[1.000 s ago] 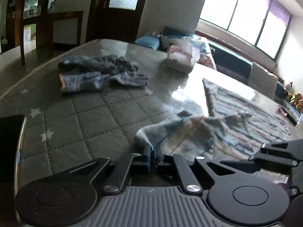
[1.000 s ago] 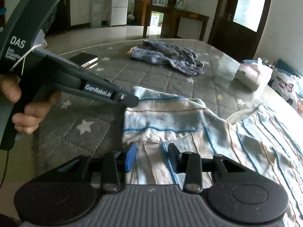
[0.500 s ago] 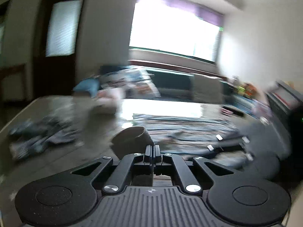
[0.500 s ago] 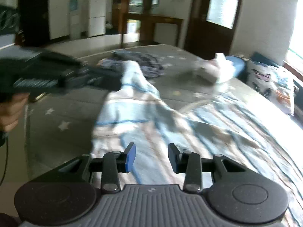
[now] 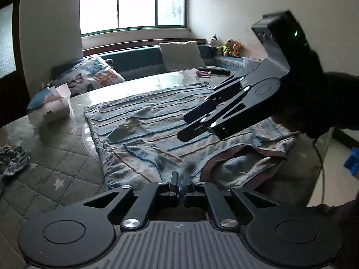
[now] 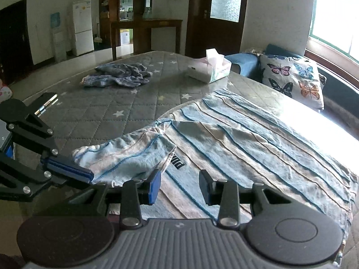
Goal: Fold clothes
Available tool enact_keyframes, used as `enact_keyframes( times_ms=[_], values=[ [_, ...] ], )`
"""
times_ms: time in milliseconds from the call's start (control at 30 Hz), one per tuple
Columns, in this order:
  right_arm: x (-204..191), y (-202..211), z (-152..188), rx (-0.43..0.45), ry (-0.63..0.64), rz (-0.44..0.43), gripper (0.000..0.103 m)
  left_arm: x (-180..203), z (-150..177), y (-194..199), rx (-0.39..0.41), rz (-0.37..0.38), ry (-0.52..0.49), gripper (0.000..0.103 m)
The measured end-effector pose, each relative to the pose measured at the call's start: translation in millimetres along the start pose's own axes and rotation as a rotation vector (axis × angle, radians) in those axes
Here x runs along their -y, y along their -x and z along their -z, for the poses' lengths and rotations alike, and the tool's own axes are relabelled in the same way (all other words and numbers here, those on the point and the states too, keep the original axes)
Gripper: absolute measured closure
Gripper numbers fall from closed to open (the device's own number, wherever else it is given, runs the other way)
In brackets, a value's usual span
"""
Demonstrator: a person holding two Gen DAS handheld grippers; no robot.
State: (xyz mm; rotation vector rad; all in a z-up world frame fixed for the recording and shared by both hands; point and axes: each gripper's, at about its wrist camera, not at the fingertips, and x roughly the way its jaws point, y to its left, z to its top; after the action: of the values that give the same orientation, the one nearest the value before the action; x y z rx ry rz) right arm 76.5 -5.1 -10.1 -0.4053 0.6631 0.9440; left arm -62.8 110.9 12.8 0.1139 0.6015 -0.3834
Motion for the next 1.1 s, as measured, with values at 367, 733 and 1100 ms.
enact_keyframes(
  times_ms=[367,733,1100],
  values=[
    [-34,-15,4,-0.035,0.035,-0.135,0.076,-53,-17,-15,-0.012,-0.152,0.120,0.098],
    [-47,-26,13,-0.082,0.011,-0.181,0.101,-57,5,-39,-0.113,-0.205,0.065,0.098],
    [-56,-9,17,-0.066,0.060,-0.144,0.100,-50,-21,-40,-0.056,-0.222,0.030,0.097]
  ],
)
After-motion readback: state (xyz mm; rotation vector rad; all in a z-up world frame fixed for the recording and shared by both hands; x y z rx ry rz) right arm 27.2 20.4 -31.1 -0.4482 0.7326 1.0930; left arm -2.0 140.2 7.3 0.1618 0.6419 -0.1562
